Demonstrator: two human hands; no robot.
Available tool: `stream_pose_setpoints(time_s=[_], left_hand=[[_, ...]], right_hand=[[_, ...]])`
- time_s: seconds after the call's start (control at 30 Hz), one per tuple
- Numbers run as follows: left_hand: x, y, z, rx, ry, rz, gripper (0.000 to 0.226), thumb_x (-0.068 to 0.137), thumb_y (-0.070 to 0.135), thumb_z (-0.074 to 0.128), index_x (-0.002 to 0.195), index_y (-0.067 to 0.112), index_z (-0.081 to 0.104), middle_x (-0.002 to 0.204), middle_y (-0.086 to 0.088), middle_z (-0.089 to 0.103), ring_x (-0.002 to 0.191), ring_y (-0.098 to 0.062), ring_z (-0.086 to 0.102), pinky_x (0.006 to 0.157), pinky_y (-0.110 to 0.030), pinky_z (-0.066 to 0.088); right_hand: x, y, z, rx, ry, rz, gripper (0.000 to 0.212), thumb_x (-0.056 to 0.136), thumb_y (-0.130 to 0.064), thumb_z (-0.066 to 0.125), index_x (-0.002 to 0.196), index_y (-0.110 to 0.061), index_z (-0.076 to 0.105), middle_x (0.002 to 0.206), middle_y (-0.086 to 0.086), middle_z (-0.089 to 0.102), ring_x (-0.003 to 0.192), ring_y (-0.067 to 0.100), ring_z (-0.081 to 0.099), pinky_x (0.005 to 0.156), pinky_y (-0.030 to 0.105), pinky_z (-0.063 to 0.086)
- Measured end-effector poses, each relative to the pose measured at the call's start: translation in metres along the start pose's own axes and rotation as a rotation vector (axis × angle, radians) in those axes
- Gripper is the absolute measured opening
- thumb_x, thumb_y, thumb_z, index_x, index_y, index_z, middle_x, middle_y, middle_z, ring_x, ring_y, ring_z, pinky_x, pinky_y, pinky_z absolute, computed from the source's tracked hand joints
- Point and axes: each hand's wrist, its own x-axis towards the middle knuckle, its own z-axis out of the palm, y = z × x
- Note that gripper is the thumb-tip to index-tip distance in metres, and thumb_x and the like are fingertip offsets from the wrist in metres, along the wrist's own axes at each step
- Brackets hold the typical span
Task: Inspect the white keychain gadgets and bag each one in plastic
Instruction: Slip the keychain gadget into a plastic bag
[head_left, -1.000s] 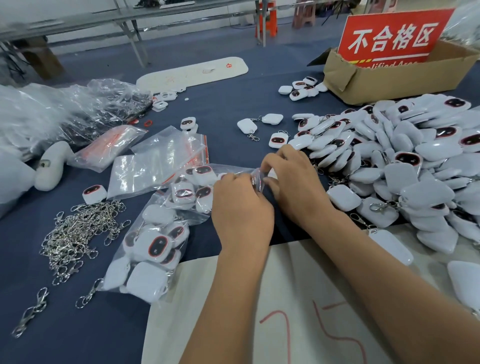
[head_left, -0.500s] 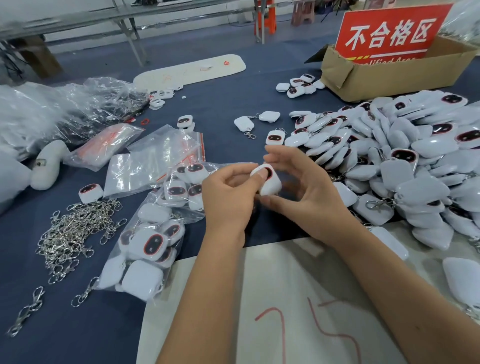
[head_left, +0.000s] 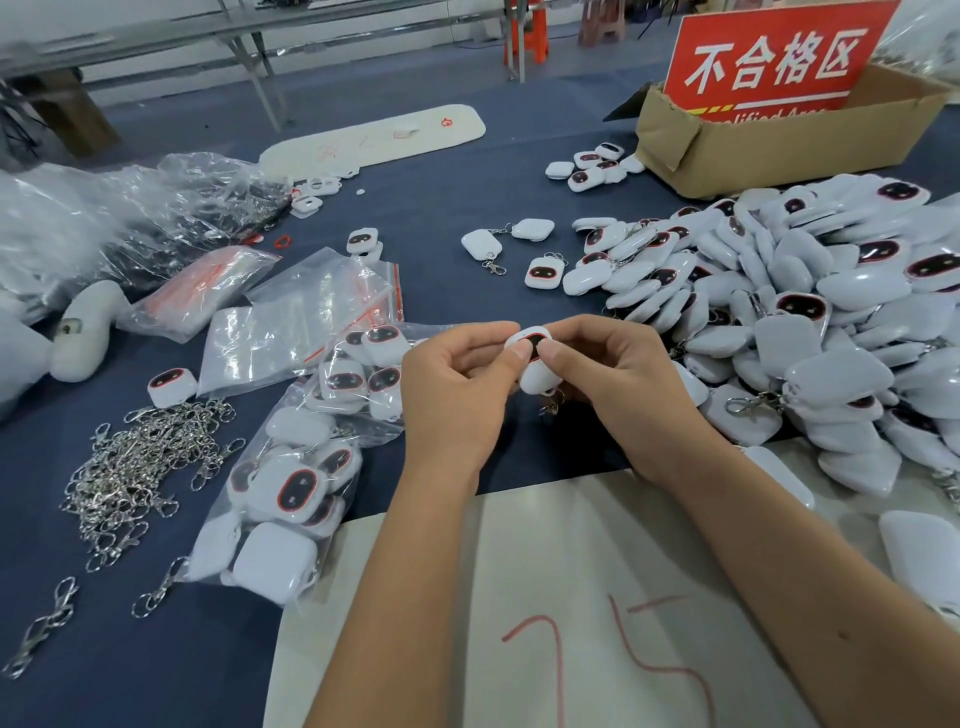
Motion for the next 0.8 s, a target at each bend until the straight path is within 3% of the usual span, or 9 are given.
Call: stream_pose_setpoints(time_s=[0.13, 0.27, 0.4, 0.5, 0.67, 0.8], left_hand=[[-0.0007, -0.0001, 0.0016, 0.015, -0.008, 0.011, 0.016, 0.088, 0.014, 0.081, 0.104, 0.015, 0.079, 0.094, -0.001, 0.080, 0.091, -0.017, 0.076, 0.086, -0.038, 0.061], [-0.0012, -0.0005, 0.0013, 0.010, -0.038, -0.029, 0.011, 0.088, 0.014, 0.080, 0.099, 0.016, 0.081, 0.090, -0.003, 0.079, 0.081, -0.014, 0.072, 0.073, -0.033, 0.053], [-0.0006, -0.0002, 0.0018, 0.000, -0.009, -0.037, 0.011, 0.086, 0.009, 0.080, 0.093, 0.017, 0.081, 0.083, -0.001, 0.080, 0.081, -0.016, 0.075, 0.081, -0.034, 0.060], [-0.0005, -0.0006, 0.0029, 0.010, 0.006, -0.030, 0.015, 0.085, 0.008, 0.081, 0.086, 0.023, 0.080, 0.079, 0.000, 0.079, 0.075, -0.012, 0.073, 0.079, -0.033, 0.060], [0.0006, -0.0026, 0.0008, -0.027, -0.027, -0.054, 0.012, 0.088, 0.008, 0.079, 0.099, 0.014, 0.081, 0.087, -0.004, 0.080, 0.086, -0.020, 0.077, 0.083, -0.032, 0.060], [0.0007, -0.0030, -0.0012, -0.040, -0.049, -0.092, 0.013, 0.091, 0.011, 0.077, 0.102, 0.014, 0.081, 0.086, -0.007, 0.080, 0.076, -0.016, 0.070, 0.070, -0.029, 0.054]], right_hand=[[-0.0003, 0.0008, -0.0001, 0.008, 0.032, -0.007, 0.013, 0.099, -0.013, 0.068, 0.099, -0.016, 0.080, 0.085, 0.005, 0.078, 0.074, 0.014, 0.069, 0.069, 0.032, 0.059], [0.0004, 0.0012, -0.0008, 0.004, 0.047, -0.016, 0.014, 0.098, -0.015, 0.068, 0.098, -0.020, 0.081, 0.089, 0.005, 0.079, 0.075, 0.013, 0.070, 0.071, 0.034, 0.059], [0.0007, 0.0017, -0.0008, -0.001, 0.029, -0.022, 0.013, 0.096, -0.015, 0.068, 0.098, -0.020, 0.080, 0.091, 0.008, 0.079, 0.080, 0.015, 0.071, 0.077, 0.037, 0.062], [0.0007, 0.0022, -0.0004, -0.018, 0.024, -0.022, 0.014, 0.098, -0.013, 0.067, 0.098, -0.020, 0.080, 0.090, 0.007, 0.078, 0.080, 0.014, 0.071, 0.079, 0.037, 0.063], [0.0014, 0.0012, 0.0003, 0.017, 0.031, -0.007, 0.013, 0.098, -0.013, 0.068, 0.097, -0.019, 0.080, 0.087, 0.007, 0.077, 0.078, 0.016, 0.070, 0.074, 0.033, 0.062], [0.0012, 0.0004, 0.0007, 0.024, 0.033, 0.007, 0.013, 0.099, -0.011, 0.068, 0.096, -0.017, 0.079, 0.084, 0.005, 0.077, 0.076, 0.016, 0.070, 0.071, 0.032, 0.062]])
